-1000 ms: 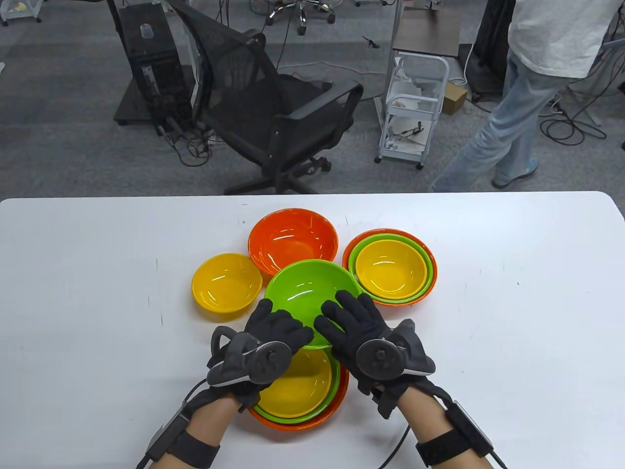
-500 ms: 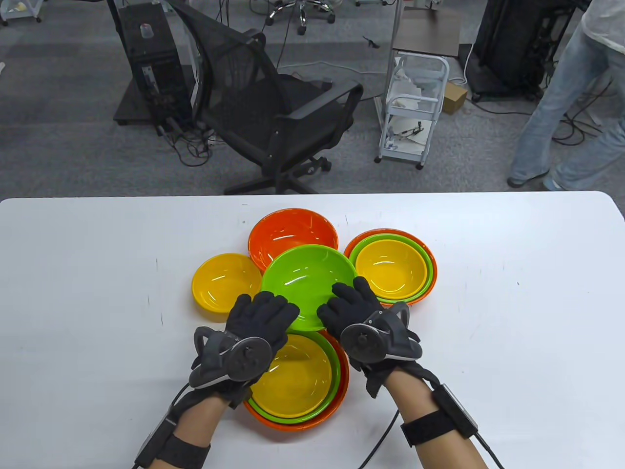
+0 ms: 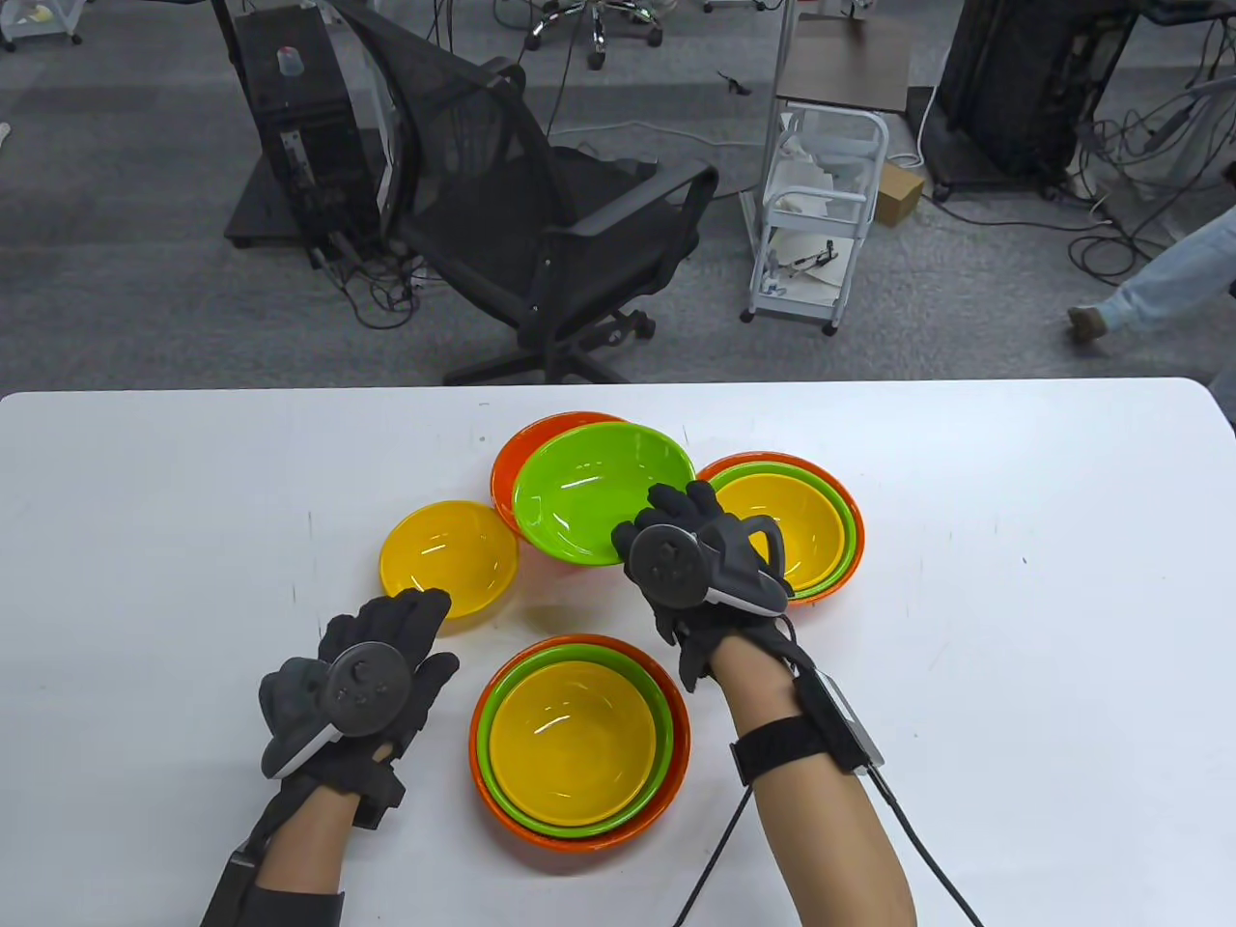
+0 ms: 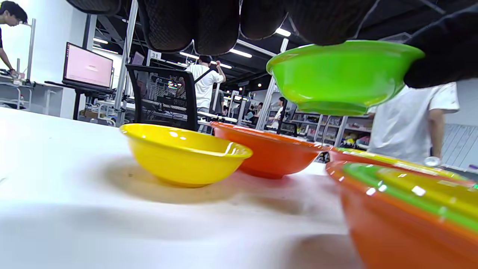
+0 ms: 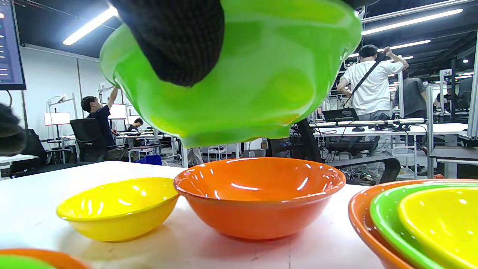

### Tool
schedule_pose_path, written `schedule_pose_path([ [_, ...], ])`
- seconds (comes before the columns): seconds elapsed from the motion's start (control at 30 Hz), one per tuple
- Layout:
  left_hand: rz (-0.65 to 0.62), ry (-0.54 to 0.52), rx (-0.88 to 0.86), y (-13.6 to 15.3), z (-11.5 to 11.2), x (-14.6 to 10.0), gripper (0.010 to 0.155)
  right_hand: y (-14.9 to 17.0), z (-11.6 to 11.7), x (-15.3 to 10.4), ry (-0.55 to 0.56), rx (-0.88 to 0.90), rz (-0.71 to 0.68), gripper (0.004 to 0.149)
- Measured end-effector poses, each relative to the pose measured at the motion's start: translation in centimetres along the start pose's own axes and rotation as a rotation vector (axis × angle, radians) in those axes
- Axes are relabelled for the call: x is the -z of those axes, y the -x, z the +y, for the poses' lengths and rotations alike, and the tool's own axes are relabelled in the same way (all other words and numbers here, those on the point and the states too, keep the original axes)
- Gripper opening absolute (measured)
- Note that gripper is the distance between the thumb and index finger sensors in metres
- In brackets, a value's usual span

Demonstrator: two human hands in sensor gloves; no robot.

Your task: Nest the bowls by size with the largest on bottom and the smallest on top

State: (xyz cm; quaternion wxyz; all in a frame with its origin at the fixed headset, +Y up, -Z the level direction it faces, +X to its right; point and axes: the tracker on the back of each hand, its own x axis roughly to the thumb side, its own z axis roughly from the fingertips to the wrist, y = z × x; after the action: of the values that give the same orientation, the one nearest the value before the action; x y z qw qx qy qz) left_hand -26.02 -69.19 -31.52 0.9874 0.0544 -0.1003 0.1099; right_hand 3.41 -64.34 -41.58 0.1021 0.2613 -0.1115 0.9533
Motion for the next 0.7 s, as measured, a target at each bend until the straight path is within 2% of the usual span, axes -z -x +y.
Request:
schedule_pose_path([
  [0.3, 0.020, -0.008, -0.031, 0.9, 0.0, -0.4, 0.066, 1.2, 2.7, 3.3, -0.072, -0.041, 0.061, 0.043],
  [0.7, 0.021, 0.001, -0.067, 0.6, -0.2, -0.5, 0.067, 1.5, 5.9, 5.5, -0.140, -0.023, 0.103, 0.043],
])
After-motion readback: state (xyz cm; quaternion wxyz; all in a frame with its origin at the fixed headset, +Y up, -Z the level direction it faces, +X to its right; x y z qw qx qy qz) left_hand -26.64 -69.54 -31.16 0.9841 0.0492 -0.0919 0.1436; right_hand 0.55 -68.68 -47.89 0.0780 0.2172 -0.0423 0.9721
